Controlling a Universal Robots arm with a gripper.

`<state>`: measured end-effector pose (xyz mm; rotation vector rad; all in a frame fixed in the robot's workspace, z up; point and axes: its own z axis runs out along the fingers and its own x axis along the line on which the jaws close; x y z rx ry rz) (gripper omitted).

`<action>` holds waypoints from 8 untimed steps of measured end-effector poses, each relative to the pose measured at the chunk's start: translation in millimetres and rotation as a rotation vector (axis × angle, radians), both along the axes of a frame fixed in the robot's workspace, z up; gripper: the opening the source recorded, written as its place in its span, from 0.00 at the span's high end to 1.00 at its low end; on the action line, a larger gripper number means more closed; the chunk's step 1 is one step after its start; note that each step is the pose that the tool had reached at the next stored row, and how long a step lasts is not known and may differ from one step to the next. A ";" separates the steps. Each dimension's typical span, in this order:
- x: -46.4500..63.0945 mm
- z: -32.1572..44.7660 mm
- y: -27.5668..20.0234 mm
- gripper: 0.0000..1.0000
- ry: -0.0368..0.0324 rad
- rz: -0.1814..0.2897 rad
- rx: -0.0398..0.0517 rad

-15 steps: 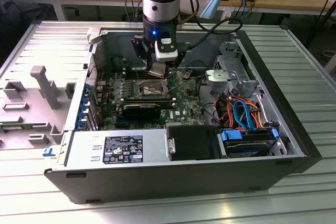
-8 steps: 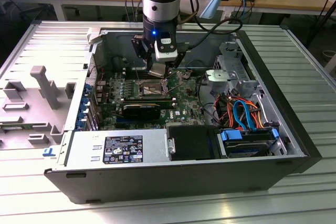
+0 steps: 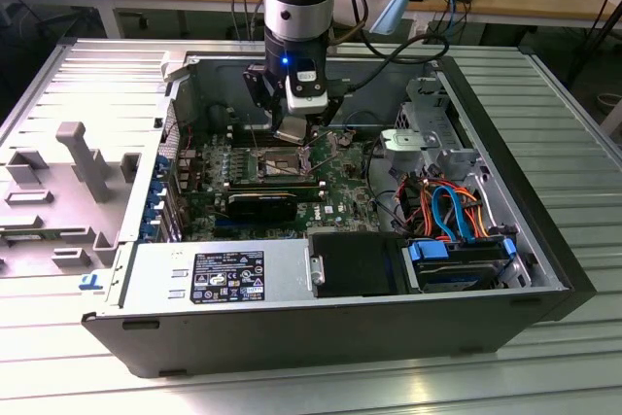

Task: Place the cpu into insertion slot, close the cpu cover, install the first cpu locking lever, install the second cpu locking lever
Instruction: 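Place the cpu into insertion slot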

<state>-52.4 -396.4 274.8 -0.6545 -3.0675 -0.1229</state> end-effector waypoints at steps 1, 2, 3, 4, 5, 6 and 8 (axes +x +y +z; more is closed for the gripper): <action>0.0 0.0 0.0 0.45 0.0001 -0.001 -0.0001; 0.0 0.0 0.0 0.45 0.0001 -0.002 0.0000; 0.0 0.0 0.0 0.45 0.0001 -0.004 0.0000; 0.0 0.0 0.0 0.45 0.0001 -0.005 0.0000; 0.0 0.0 0.0 0.45 0.0000 -0.007 -0.0001; 0.0 0.0 0.0 0.45 0.0001 -0.009 0.0000; 0.0 -0.1 0.0 0.45 0.0000 -0.012 0.0000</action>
